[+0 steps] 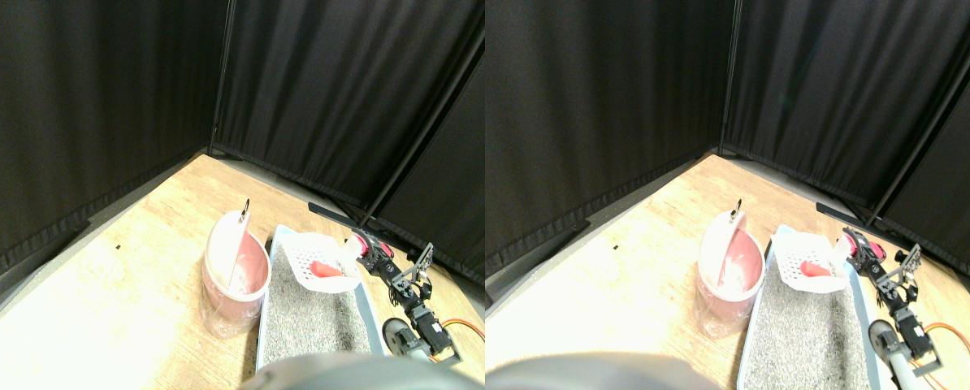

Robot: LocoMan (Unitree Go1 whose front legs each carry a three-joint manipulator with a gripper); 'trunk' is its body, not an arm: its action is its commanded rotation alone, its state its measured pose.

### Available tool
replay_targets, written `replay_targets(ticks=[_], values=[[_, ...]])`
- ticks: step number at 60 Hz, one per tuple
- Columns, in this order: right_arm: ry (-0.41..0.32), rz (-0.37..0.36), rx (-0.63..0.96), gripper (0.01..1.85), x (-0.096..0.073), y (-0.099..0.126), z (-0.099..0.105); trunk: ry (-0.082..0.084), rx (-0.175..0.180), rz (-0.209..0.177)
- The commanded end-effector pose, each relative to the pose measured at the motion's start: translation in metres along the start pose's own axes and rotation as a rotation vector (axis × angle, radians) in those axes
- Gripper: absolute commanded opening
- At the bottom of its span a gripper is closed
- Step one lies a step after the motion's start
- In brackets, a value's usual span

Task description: Scoop (unimanual)

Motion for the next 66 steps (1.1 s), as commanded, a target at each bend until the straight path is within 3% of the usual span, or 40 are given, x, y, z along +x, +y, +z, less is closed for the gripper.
replay_targets(ticks=[1, 7, 17, 27, 53, 66], values=[[-0.027, 0.036, -0.029, 0.06, 0.006, 0.009, 0.010, 0.006, 0.007, 0.019], [-0.021, 0.058, -0.056, 0.06, 0.013, 0.011, 0.010, 0.005, 0.004, 0.020], [0.015, 0.013, -0.072, 0.06, 0.022, 0.016, 0.011, 0.008, 0.000, 0.027], [0.027, 0.025, -0.132, 0.06, 0.026, 0.019, 0.011, 0.010, -0.004, 0.032], [0.031, 0.088, -0.289, 0.06, 0.026, 0.032, 0.017, 0.012, -0.011, 0.037], [0.088, 0.077, -0.339, 0.06, 0.024, 0.043, 0.021, 0.008, -0.010, 0.036]])
